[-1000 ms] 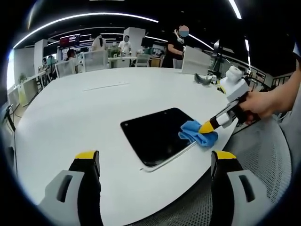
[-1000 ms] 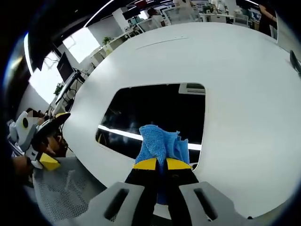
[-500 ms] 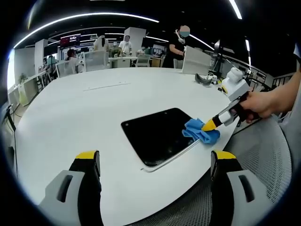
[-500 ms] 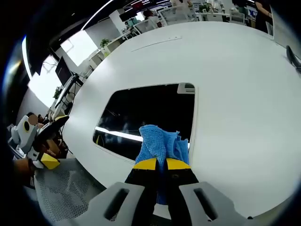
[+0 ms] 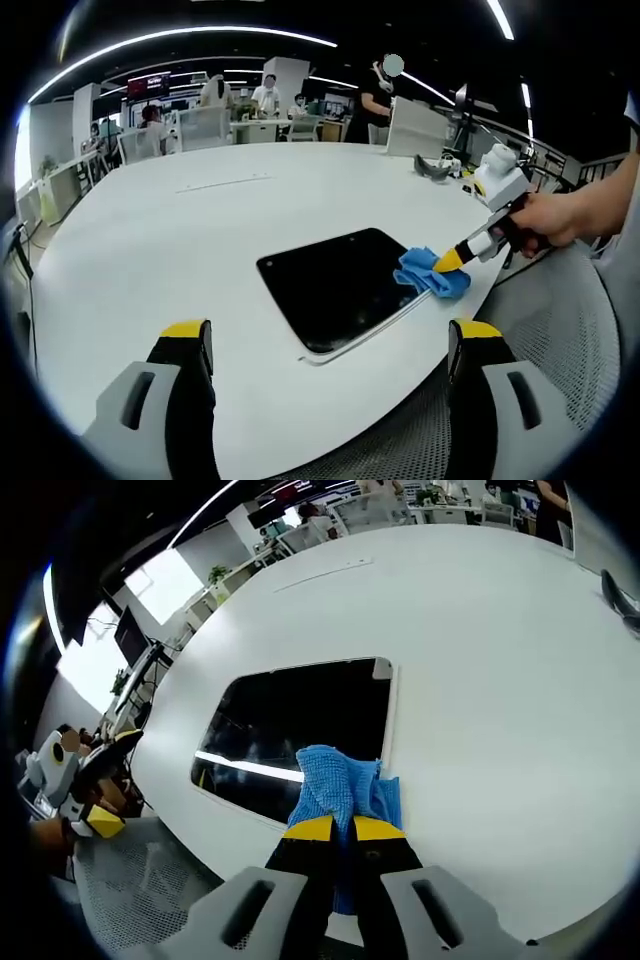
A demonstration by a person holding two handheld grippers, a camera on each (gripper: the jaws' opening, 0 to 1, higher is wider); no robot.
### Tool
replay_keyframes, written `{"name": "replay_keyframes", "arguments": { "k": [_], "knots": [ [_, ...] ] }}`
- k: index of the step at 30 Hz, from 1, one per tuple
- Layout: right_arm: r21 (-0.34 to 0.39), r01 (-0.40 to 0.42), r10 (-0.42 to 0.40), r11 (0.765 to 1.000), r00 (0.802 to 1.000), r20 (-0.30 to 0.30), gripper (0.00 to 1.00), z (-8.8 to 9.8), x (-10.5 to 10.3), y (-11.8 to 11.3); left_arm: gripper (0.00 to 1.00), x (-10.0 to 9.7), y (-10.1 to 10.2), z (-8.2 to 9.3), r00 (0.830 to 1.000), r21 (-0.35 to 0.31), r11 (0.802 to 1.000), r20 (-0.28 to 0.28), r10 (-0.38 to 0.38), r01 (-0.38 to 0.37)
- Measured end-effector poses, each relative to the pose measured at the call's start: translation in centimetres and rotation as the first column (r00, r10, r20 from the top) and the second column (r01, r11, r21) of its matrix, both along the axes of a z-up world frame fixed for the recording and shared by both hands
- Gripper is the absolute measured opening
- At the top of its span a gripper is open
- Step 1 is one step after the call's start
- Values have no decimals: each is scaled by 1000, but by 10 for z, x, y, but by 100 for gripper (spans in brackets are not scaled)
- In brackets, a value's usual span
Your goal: Wipe the mirror surface with the cleaning cloth until all visible marks leave the cleaned area.
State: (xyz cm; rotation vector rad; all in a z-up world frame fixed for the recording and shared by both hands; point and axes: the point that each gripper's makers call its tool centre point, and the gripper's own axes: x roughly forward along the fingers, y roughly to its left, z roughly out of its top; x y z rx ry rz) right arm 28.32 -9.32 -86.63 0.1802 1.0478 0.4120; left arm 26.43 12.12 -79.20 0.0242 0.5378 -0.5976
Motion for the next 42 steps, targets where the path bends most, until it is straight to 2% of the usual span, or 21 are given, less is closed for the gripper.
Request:
{"name": "replay_keyframes", "arguments": {
  "k": [4,13,42],
  "knots": [
    [4,30,-30,1000,999,-10,0,0,1,0,97,0,0,0,1000,-3,1000,2,-2,2],
    [-22,29,-29,999,1000,3,0,-1,14,2,97,-1,-1,0,1000,-2,1000,1,-5,5],
    [-89,50,-46,995,998,44,0,0,83,-2,96,-1,0,-1,1000,2,1000,-5,-11,11]
  ]
}}
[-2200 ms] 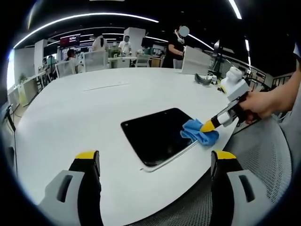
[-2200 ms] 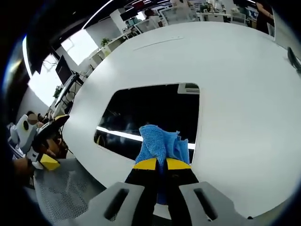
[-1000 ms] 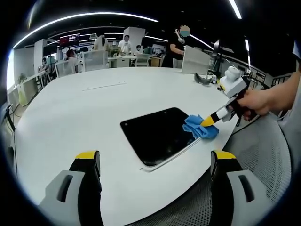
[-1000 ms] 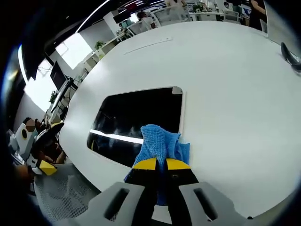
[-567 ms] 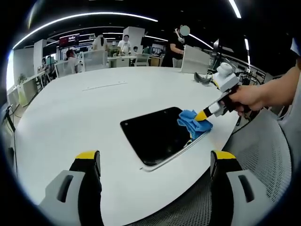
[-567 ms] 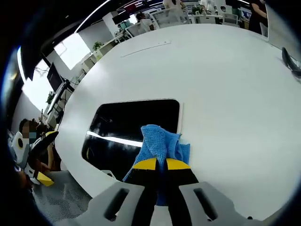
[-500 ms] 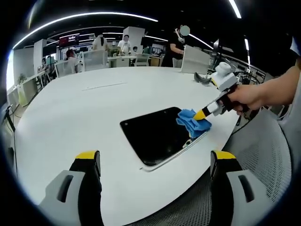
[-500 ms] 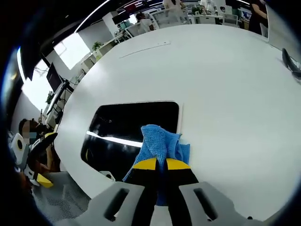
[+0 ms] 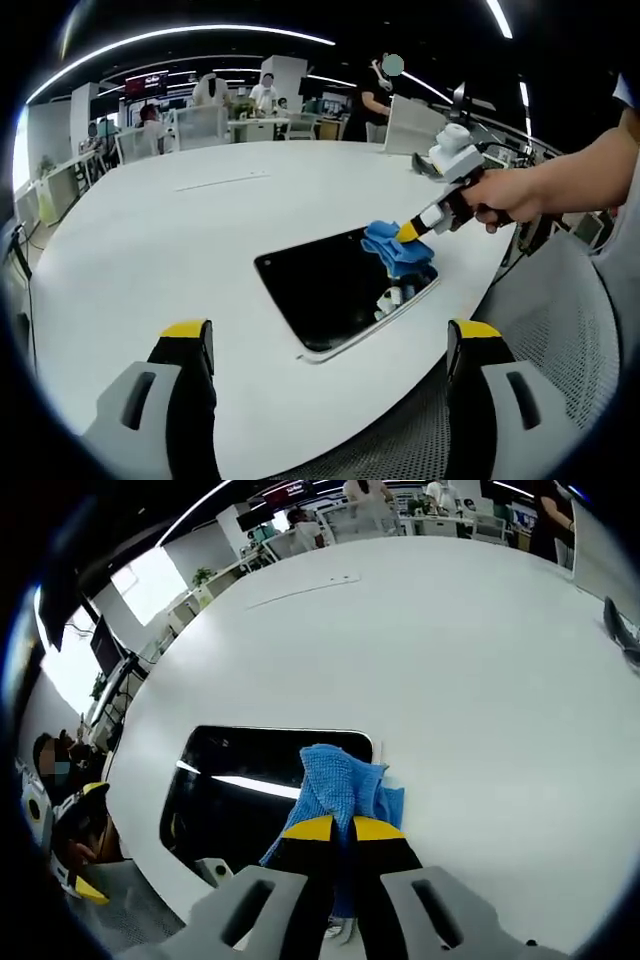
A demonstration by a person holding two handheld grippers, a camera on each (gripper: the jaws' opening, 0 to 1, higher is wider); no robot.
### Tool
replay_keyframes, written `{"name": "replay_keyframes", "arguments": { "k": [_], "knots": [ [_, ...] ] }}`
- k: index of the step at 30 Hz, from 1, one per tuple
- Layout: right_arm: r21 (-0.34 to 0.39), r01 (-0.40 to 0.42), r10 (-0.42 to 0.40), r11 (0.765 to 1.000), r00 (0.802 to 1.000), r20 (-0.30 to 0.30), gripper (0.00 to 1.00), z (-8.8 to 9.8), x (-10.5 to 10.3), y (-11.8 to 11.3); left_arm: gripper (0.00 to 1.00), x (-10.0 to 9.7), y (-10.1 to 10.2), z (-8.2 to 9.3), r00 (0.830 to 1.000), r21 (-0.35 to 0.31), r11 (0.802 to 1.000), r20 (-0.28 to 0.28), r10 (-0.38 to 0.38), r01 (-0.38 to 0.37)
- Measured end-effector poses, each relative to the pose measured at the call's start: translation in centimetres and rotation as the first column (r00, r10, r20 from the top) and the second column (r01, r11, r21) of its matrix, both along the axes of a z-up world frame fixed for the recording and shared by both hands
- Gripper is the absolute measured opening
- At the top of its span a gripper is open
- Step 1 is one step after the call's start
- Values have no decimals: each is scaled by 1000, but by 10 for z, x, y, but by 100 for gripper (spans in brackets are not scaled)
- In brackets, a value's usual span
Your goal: Wipe the mirror surface with the cleaning cloth until all visible marks leave the cleaned area.
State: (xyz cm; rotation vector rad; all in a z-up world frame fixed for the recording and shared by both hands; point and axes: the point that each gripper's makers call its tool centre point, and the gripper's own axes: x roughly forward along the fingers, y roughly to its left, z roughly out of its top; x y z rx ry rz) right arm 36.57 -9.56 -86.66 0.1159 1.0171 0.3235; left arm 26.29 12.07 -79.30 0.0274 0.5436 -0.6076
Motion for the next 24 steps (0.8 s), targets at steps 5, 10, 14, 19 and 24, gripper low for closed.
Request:
{"name": "replay_keyframes", "arguments": {
  "k": [5,10,14,19,24],
  "knots": [
    [-13,-8,8,1000,1000,11,0,0,12,0,96,0,0,0,1000,0,1000,-2,0,0],
    [-19,-6,7,1000,1000,14,0,0,23,0,96,0,0,-1,1000,2,1000,-4,-1,1],
    [-27,-11,12,1000,1000,19,0,0,31,0,96,0,1,-1,1000,2,1000,-3,0,0],
    [-33,-13,13,999,1000,18,0,0,39,0,95,0,1,-1,1000,0,1000,-5,0,0],
    [-36,-10,11,999,1000,23,0,1,46,1,95,1,1,-1,1000,1,1000,-5,0,0]
  ]
}}
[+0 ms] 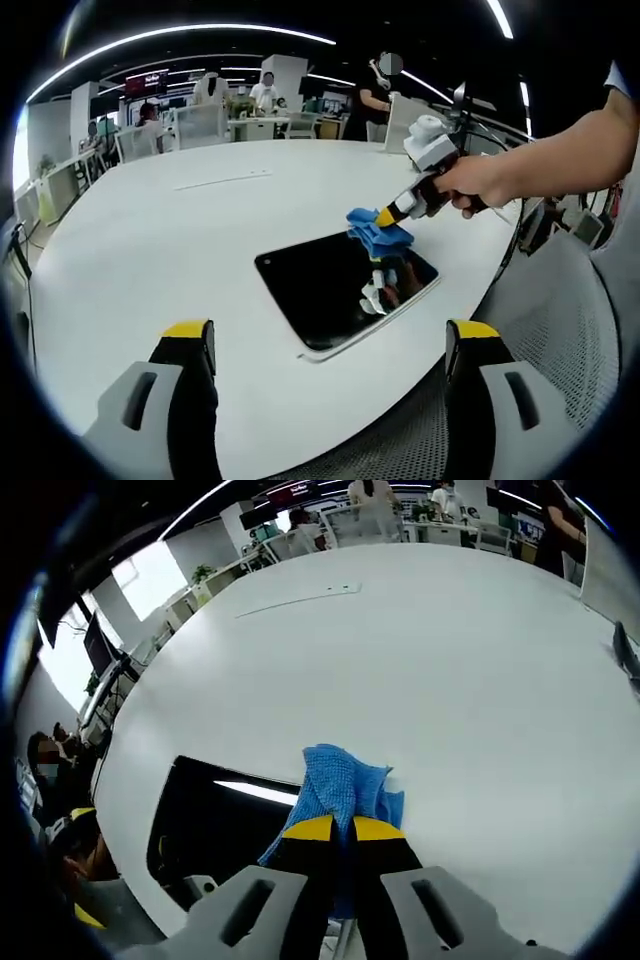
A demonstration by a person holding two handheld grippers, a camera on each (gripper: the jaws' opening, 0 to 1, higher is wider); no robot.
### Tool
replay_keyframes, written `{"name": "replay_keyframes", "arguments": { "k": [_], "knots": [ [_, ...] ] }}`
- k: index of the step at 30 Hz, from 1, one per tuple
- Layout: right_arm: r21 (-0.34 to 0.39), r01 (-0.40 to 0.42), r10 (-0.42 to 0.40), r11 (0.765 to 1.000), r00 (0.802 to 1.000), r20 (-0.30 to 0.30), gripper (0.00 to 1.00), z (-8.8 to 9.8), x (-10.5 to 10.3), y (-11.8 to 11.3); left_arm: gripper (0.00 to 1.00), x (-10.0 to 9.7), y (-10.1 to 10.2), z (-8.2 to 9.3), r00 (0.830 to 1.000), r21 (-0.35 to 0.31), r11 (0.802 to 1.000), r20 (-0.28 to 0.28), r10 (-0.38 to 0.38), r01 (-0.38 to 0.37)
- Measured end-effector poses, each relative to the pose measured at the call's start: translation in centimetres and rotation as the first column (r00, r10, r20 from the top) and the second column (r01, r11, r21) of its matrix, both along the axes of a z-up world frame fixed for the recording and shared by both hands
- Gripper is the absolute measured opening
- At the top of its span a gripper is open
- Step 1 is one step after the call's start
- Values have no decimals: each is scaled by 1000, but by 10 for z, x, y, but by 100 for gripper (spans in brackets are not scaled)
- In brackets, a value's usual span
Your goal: Wipe the mirror surface with the cleaning cloth until all visible marks leave the cleaned area.
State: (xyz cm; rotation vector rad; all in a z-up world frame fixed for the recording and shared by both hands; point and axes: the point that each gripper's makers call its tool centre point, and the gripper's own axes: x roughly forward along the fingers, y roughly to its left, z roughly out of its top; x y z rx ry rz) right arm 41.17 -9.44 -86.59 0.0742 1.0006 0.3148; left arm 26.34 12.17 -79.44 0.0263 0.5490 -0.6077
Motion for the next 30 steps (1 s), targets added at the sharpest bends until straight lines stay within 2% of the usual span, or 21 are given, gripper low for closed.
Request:
{"name": "replay_keyframes", "arguments": {
  "k": [6,9,12,16,21,30],
  "knots": [
    [-14,-8,8,1000,1000,-3,0,0,14,1,94,1,0,1,1000,-1,1000,4,3,-3],
    [-37,-31,32,999,999,22,0,-1,19,0,95,0,0,1,1000,-4,1000,5,5,-5],
    [-22,1,-1,1000,1000,8,0,-2,19,0,95,1,1,1,1000,-5,1000,5,6,-6],
    [-37,-15,16,999,999,31,0,-1,17,0,95,1,0,1,1000,-5,1000,3,5,-5],
    [-30,-14,15,999,1000,23,0,0,17,1,95,1,0,0,1000,-4,1000,1,4,-4],
    [17,-16,14,1000,997,79,0,35,14,-7,95,0,0,0,1000,-4,1000,-2,-1,1]
  ]
}}
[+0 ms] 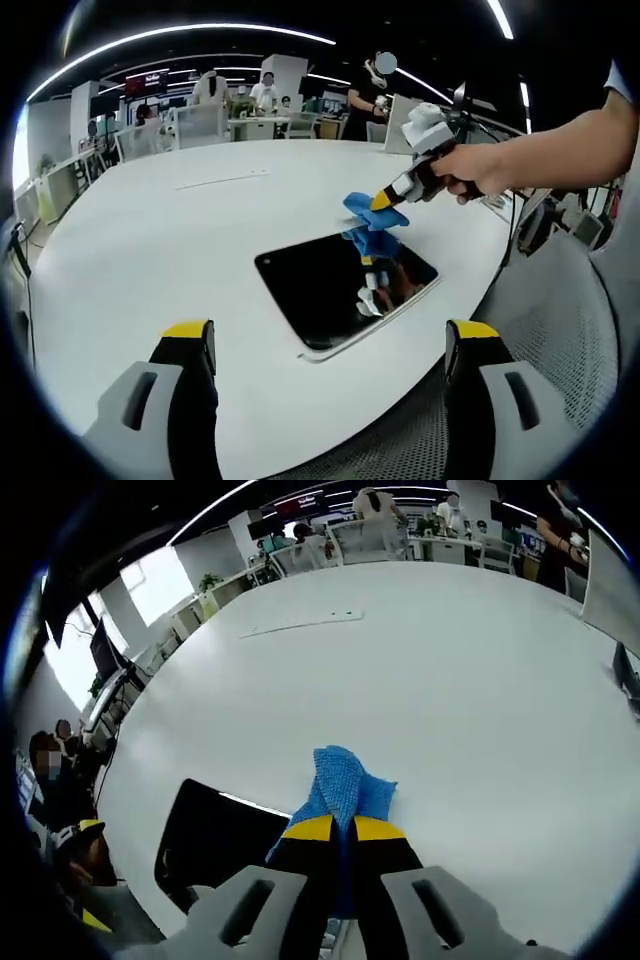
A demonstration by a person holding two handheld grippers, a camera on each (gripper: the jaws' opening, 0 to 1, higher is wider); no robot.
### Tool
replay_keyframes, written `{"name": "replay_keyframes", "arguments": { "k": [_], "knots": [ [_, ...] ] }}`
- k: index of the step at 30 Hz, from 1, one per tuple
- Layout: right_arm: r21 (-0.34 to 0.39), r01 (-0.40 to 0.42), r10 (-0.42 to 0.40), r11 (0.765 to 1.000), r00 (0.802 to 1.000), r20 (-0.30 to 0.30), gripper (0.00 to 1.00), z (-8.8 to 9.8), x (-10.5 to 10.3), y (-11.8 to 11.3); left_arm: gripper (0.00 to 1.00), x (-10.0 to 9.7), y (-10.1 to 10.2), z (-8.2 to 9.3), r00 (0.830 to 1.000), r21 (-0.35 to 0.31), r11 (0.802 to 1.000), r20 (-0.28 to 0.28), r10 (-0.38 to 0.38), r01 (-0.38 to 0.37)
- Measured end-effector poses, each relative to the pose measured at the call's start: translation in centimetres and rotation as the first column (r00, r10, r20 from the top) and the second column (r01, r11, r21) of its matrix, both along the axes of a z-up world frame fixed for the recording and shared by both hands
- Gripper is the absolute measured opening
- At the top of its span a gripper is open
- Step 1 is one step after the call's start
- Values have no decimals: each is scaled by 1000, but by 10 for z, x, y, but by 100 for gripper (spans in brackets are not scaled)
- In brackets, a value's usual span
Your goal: Wipe the mirror surface with the cleaning cloth until all visible marks leave the cleaned area.
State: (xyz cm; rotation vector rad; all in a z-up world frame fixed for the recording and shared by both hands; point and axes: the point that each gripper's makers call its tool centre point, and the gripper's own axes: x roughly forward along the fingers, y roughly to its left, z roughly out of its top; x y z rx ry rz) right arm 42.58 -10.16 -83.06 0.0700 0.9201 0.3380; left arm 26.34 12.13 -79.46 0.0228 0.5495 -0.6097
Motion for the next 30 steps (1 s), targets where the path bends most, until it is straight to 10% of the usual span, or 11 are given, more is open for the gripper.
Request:
{"name": "replay_keyframes", "arguments": {
  "k": [18,30],
  "knots": [
    [16,51,-52,999,999,15,0,22,-34,-62,95,1,1,2,1000,-5,1000,11,9,-9],
    [-76,64,-70,995,994,-83,1,-39,-60,-82,98,1,2,3,1000,1,1000,17,14,-14]
  ]
}}
